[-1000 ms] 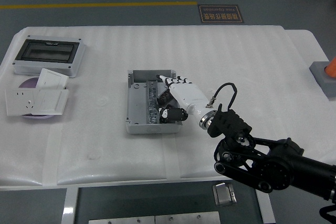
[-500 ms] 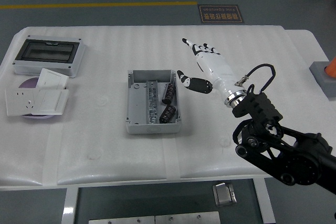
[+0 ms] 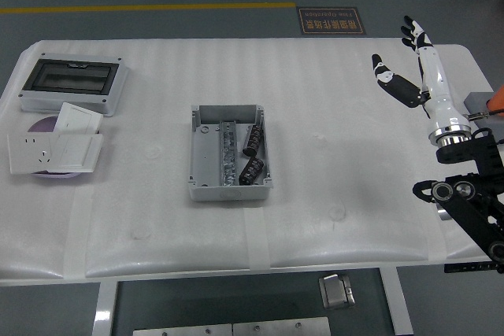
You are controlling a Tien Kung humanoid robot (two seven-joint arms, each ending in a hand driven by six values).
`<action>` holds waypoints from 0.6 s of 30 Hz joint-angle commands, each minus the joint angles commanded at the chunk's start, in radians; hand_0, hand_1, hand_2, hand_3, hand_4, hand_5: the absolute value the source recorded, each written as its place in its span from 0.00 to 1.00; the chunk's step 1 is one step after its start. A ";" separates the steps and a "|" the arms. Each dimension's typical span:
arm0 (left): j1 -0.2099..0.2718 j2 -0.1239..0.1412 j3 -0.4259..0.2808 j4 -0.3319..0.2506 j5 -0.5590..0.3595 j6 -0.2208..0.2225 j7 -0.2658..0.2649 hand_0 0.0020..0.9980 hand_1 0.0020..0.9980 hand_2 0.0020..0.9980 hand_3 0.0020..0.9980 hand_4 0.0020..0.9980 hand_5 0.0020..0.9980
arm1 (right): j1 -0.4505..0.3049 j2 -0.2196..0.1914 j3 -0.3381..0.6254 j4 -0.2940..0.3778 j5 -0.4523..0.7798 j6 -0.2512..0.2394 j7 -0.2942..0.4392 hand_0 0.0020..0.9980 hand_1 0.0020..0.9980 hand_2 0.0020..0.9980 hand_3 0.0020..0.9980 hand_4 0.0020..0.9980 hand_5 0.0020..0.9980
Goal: Pick up the battery,place it into the box
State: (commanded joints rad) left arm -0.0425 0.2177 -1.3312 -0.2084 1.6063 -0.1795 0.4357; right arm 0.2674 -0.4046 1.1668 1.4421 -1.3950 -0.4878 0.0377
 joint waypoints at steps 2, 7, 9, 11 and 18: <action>0.000 -0.002 0.002 0.001 0.005 0.004 -0.009 0.54 0.60 0.49 0.57 0.58 0.02 | -0.008 0.004 0.040 -0.003 0.072 0.018 0.045 1.00 0.88 0.90 1.00 0.65 0.30; -0.003 -0.002 0.004 0.002 0.010 0.007 -0.017 0.54 0.60 0.49 0.57 0.58 0.02 | -0.010 0.011 0.073 -0.002 0.250 0.070 0.148 0.99 0.86 0.87 1.00 0.70 0.34; -0.006 -0.002 0.004 0.001 0.009 0.007 -0.017 0.54 0.60 0.49 0.57 0.58 0.02 | -0.008 0.012 0.071 0.001 0.314 0.088 0.175 0.99 0.86 0.87 1.00 0.70 0.34; -0.010 -0.002 0.004 0.001 0.007 0.006 -0.016 0.54 0.60 0.51 0.57 0.58 0.02 | -0.004 0.011 0.068 0.001 0.367 0.098 0.189 0.94 0.83 0.86 0.98 0.79 0.42; -0.016 -0.005 0.008 0.001 -0.002 -0.001 -0.008 0.55 0.60 0.51 0.57 0.58 0.02 | 0.005 0.016 0.048 -0.017 0.514 0.113 0.204 0.90 0.84 0.86 0.97 0.81 0.45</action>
State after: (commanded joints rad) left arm -0.0585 0.2123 -1.3230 -0.2073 1.6044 -0.1809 0.4281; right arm 0.2720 -0.3890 1.2143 1.4250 -0.8812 -0.3745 0.2422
